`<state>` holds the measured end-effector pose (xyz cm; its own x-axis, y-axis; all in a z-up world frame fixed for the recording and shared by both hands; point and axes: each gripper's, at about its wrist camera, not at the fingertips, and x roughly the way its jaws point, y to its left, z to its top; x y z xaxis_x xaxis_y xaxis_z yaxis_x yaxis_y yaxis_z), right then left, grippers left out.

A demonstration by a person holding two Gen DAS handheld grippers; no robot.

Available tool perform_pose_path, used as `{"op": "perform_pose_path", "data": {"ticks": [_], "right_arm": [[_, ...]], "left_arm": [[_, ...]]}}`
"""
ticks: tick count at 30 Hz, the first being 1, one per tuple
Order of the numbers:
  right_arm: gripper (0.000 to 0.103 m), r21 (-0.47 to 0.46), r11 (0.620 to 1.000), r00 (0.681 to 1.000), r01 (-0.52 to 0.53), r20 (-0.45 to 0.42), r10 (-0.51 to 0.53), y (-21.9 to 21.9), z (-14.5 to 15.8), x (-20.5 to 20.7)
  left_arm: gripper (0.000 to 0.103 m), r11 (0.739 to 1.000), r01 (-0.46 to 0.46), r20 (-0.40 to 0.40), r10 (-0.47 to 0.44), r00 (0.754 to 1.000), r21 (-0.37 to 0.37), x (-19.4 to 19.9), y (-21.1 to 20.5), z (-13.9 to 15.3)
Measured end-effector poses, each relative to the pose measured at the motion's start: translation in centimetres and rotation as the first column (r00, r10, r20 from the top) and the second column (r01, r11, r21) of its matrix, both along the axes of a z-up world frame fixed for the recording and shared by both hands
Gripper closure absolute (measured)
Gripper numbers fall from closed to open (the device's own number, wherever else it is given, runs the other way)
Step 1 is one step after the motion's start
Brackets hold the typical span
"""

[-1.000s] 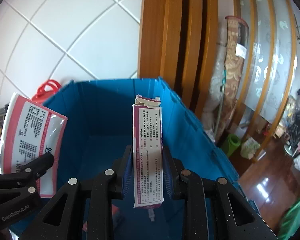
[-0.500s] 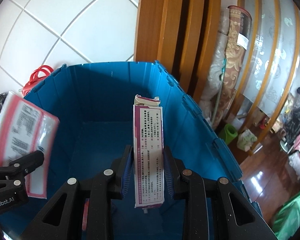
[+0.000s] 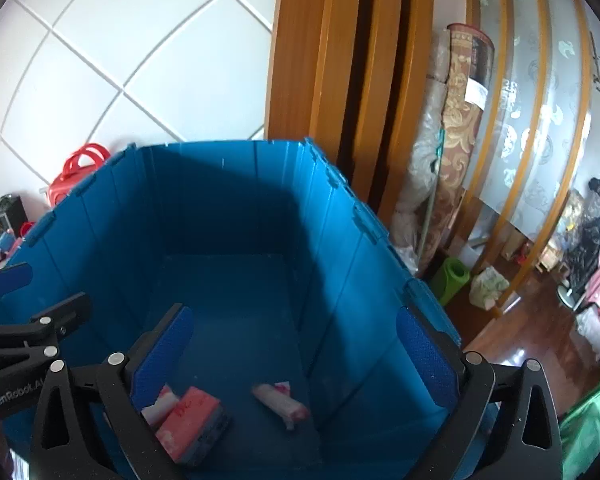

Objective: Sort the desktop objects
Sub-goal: 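Open both tools to drop the tissue pack and box into the crate, then move both tools back over the pile of items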

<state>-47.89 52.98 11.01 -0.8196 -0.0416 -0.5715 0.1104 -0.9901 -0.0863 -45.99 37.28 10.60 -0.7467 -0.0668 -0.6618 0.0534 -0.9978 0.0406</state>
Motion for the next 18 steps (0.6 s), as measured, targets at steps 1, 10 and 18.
{"op": "perform_pose_path", "data": {"ticks": [1,10,18], "right_arm": [[0.0,-0.001,1.0,1.0,0.001,-0.007,-0.001,0.0,0.2,0.3],[0.0,-0.072,0.997,0.996,-0.038,-0.089,0.031,-0.5,2.5,3.5],[0.0,-0.104,0.976,0.97,-0.191,-0.171,0.171,-6.2,4.1,6.4]], "left_arm": [[0.023,1.0,0.001,-0.017,-0.001,1.0,0.012,0.5,-0.3,0.4],[0.021,0.999,-0.039,-0.198,0.039,0.979,0.005,6.1,-3.1,3.9],[0.021,0.985,-0.171,-0.297,0.16,0.941,-0.012,11.3,-9.1,5.2]]}}
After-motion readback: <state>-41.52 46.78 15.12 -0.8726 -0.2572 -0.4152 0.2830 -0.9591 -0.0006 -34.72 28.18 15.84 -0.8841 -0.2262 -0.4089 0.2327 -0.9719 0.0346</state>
